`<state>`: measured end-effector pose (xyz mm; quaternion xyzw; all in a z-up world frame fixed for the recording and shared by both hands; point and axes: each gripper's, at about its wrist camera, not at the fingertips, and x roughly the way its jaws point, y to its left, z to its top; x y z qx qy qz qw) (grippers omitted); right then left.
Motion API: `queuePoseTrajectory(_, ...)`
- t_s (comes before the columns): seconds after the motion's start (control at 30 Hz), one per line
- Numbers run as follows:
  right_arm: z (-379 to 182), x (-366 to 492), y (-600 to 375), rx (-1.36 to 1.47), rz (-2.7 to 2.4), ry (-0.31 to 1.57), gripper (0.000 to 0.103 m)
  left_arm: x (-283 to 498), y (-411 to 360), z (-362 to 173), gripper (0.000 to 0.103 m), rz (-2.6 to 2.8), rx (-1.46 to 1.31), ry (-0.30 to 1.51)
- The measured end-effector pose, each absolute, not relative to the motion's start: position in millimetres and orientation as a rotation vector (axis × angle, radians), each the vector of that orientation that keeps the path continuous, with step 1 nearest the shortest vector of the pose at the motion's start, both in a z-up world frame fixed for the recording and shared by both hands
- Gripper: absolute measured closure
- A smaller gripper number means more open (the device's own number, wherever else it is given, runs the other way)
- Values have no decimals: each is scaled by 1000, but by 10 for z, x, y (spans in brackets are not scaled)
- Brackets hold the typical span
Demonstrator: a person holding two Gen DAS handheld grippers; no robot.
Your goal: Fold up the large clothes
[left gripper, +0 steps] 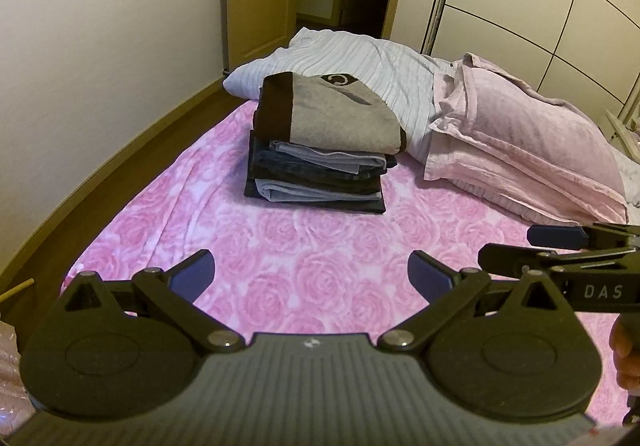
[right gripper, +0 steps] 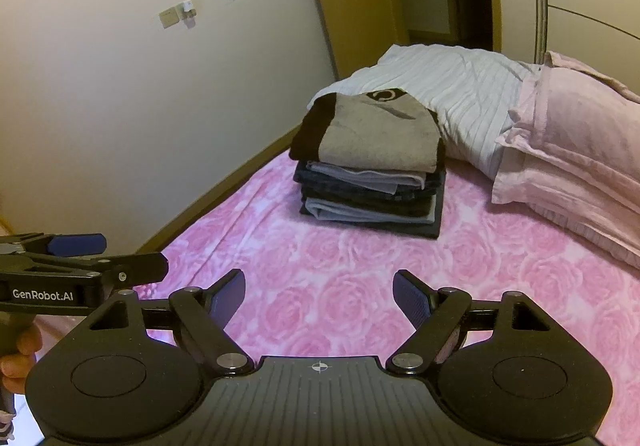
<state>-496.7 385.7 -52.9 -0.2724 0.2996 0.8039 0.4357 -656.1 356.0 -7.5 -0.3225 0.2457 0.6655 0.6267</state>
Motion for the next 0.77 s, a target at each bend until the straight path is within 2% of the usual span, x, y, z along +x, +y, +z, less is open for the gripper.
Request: queuePoseTrajectory(0.77, -464, -4853, 3715, -664, 2014, 724, 25, -6425, 3389, -19, 2, 1529, -726, 564)
